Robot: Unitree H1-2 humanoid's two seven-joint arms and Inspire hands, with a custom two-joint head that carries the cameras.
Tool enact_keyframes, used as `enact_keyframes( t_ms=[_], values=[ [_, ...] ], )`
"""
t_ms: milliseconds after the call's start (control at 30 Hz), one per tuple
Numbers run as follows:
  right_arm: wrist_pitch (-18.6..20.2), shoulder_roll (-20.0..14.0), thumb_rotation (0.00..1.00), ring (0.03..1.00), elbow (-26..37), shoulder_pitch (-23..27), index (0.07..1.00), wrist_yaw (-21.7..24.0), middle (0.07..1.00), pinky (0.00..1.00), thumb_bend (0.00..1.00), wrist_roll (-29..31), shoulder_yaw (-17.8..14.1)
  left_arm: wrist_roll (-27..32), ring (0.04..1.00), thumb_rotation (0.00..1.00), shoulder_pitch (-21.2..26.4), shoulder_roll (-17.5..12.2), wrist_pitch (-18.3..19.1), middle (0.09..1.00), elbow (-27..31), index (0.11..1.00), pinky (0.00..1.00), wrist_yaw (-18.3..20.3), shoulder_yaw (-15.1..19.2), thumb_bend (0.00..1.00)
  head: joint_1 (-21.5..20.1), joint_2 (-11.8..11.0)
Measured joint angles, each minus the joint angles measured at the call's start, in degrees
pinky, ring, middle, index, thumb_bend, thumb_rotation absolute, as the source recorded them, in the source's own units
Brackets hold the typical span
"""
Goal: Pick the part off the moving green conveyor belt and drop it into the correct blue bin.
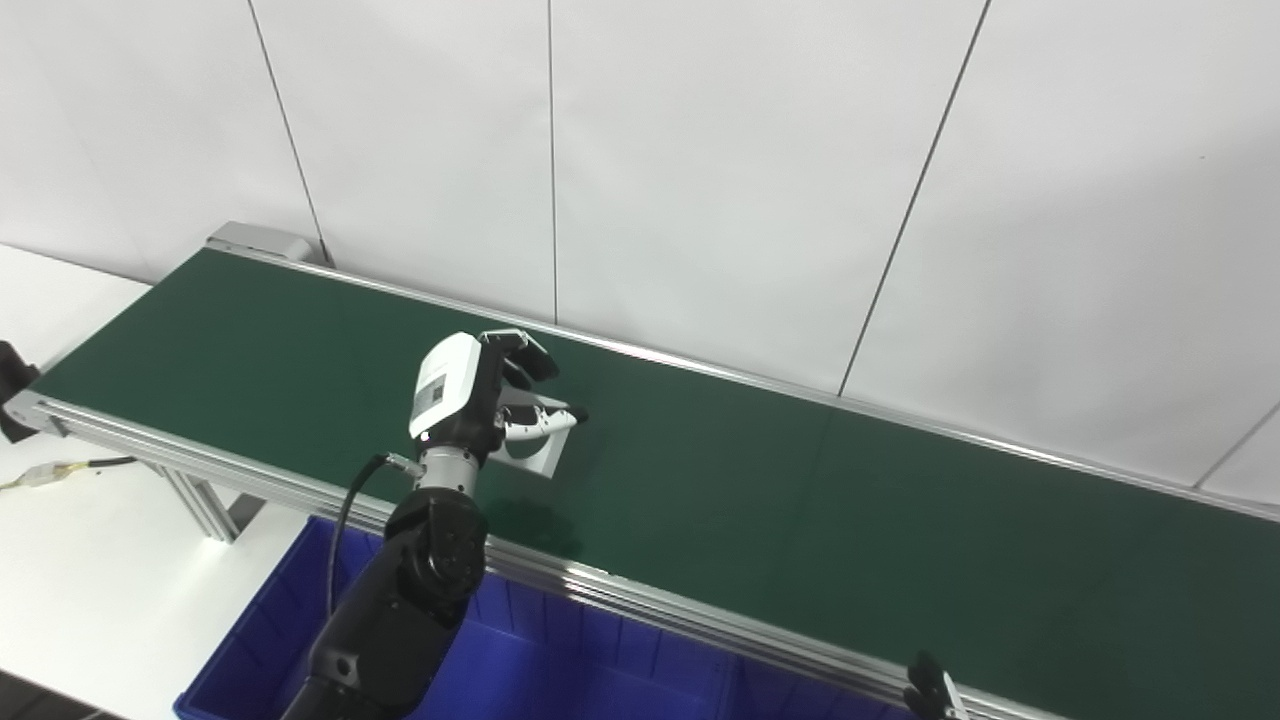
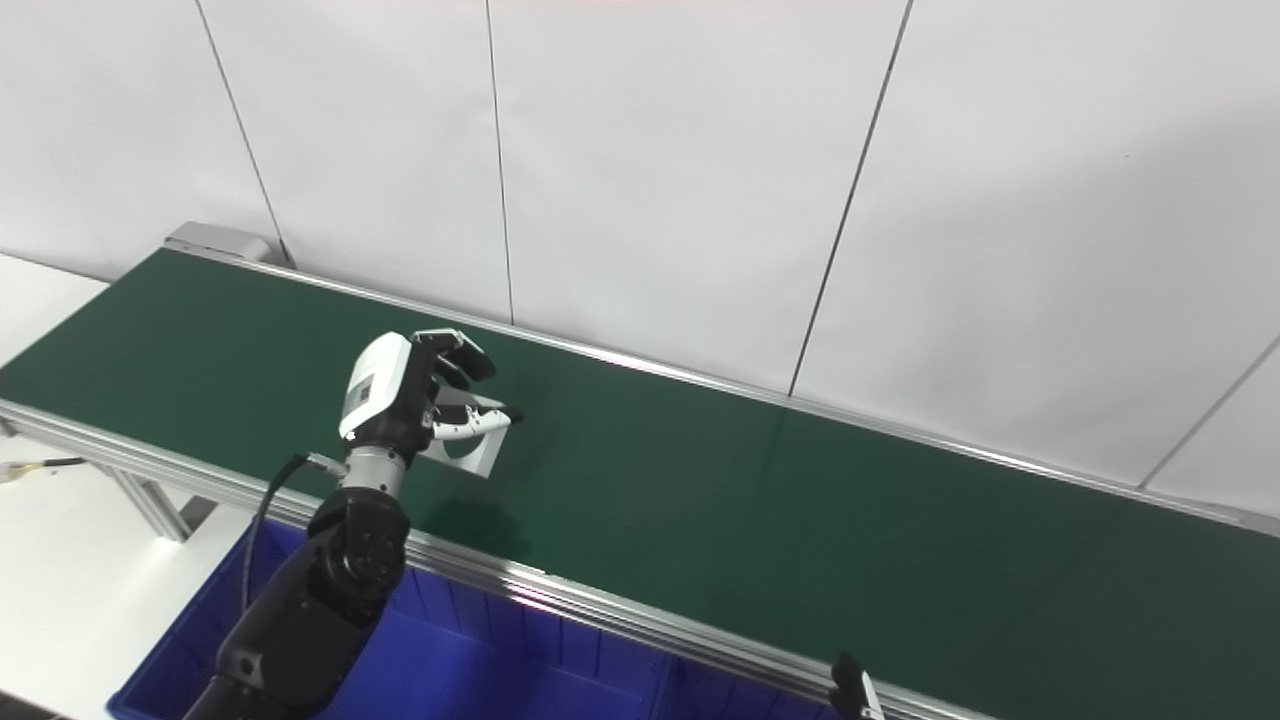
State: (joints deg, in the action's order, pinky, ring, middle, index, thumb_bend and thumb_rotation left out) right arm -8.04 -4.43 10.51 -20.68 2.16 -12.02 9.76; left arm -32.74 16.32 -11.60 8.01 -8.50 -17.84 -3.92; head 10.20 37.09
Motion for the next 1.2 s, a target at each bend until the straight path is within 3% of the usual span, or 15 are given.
enact_keyframes(
  t_ms=[300,600,733,1067,1200],
  values=[
    [0.0,0.06,0.38,0.953,0.0,-0.01,0.978,0.0,0.962,0.92,0.76,0.06,0.12,3.77,0.45,0.0,-7.43,1.86,-0.76,0.521,8.5,0.481,0.37,1.35,1.02,0.47,-0.53,0.26],
    [0.0,0.15,0.39,0.949,0.01,-0.1,0.975,0.0,0.958,0.92,0.77,0.0,0.2,3.88,0.442,0.0,-14.36,2.59,-6.65,0.511,11.44,0.491,0.36,1.34,0.23,0.47,-1.06,0.62],
    [0.01,0.15,0.41,0.947,0.02,-0.06,0.977,0.0,0.959,0.91,0.77,-0.18,0.24,3.87,0.439,0.0,-17.09,3.21,-7.2,0.509,12.25,0.495,0.35,1.83,-0.5,0.47,-1.41,1.14],
    [0.01,0.37,0.41,0.942,0.19,-0.09,0.976,0.0,0.952,0.9,0.77,-0.9,0.46,3.77,0.442,0.0,-22.9,3.27,-10.68,0.511,12.7,0.49,0.38,5.39,-4.67,0.47,-6.33,4.39],
    [0.18,0.53,0.45,0.937,1.67,-0.24,0.98,0.0,0.955,0.88,0.78,-1.43,0.57,3.25,0.45,0.0,-24.83,2.1,-11.03,0.517,12.7,0.482,0.38,8.81,-6.78,0.47,-10.97,6.85]
  ],
)
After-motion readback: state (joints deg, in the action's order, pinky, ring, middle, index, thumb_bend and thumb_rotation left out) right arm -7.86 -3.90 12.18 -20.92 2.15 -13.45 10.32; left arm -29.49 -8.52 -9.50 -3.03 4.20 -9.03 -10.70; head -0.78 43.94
